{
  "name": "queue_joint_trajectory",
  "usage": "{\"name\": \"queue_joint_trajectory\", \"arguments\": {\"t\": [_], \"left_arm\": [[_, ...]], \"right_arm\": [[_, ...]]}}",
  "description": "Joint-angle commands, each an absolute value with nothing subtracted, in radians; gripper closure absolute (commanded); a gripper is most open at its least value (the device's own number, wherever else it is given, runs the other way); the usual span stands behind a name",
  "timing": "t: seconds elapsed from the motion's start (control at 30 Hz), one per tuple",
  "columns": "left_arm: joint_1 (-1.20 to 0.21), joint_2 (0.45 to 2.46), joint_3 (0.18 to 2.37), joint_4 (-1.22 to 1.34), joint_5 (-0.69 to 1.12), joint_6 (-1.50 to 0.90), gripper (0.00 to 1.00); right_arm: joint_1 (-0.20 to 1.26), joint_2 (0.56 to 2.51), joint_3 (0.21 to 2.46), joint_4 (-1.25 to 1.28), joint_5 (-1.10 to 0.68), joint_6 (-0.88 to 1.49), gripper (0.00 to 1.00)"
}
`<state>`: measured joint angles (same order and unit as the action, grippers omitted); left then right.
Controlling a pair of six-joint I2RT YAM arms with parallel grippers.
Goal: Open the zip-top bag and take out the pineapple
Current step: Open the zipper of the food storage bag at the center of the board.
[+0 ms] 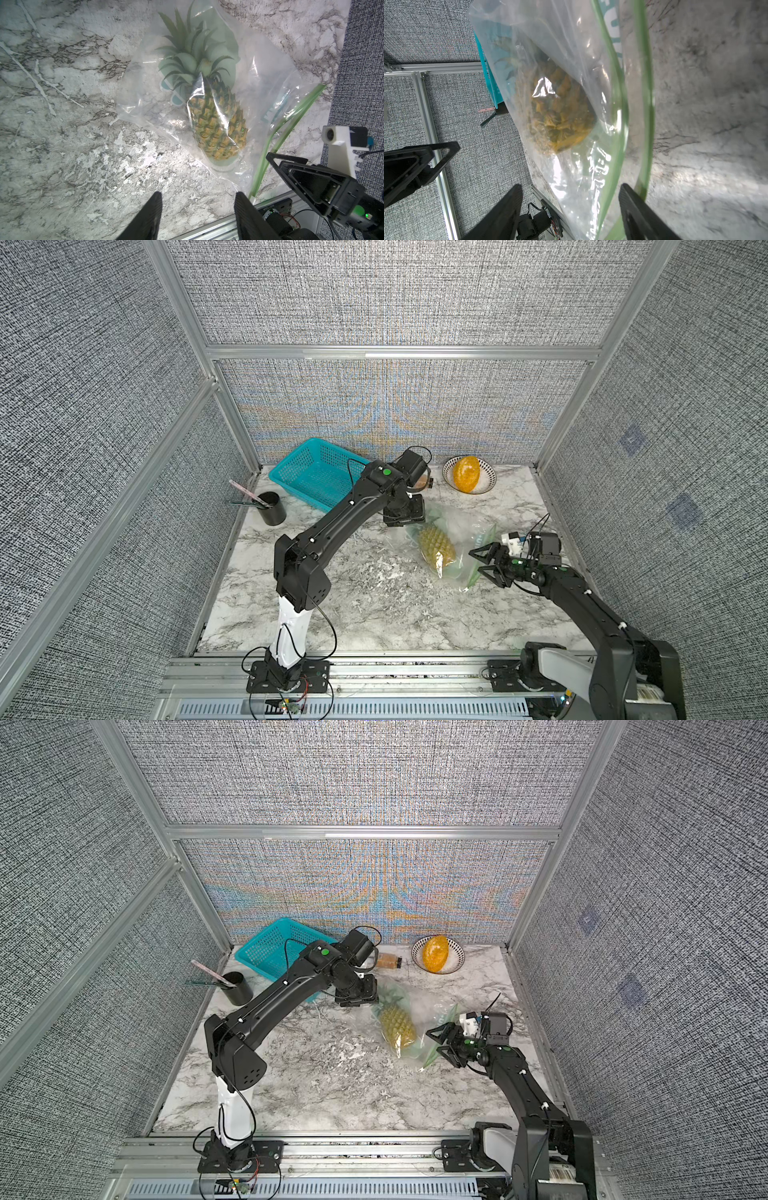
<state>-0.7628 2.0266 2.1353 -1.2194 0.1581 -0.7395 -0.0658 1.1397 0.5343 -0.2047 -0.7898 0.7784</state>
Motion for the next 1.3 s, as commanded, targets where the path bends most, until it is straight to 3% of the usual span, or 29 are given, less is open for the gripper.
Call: {"name": "queue_joint_trajectory", "arguments": {"t": [0.0, 0.37, 0.57, 0.73, 0.87, 0.97, 1.17, 1.27], "left_arm": [[-0.761, 2.029, 2.141, -1.213, 0.160, -0.730, 0.41], [-0.762, 2.027, 2.135, -1.210, 0.155, -0.731, 0.41], [-0.762, 2.020, 2.120, -1.202, 0.155, -0.736, 0.41], [-0.762, 2.010, 2.110, -1.200, 0.150, -0.736, 0.41], [-0.762, 2.003, 2.105, -1.197, 0.151, -0.732, 0.41], [-0.764, 2.011, 2.105, -1.190, 0.169, -0.730, 0.37], [-0.764, 2.072, 2.159, -1.181, 0.208, -0.736, 0.17], [-0.764, 2.123, 2.211, -1.182, 0.223, -0.736, 0.15]], "right_arm": [[-0.063, 1.153, 0.543, -0.154, -0.794, 0.793, 0.24], [-0.020, 1.176, 0.555, 0.076, -0.853, 0.921, 0.33], [-0.006, 1.192, 0.579, 0.038, -0.858, 0.885, 0.39], [-0.017, 1.194, 0.613, -0.062, -0.821, 0.802, 0.38], [-0.072, 1.200, 0.657, -0.163, -0.767, 0.720, 0.30], [-0.103, 1.228, 0.676, -0.177, -0.767, 0.689, 0.28], [-0.111, 1.274, 0.683, -0.185, -0.751, 0.653, 0.26], [-0.113, 1.288, 0.675, -0.168, -0.744, 0.655, 0.26]]}}
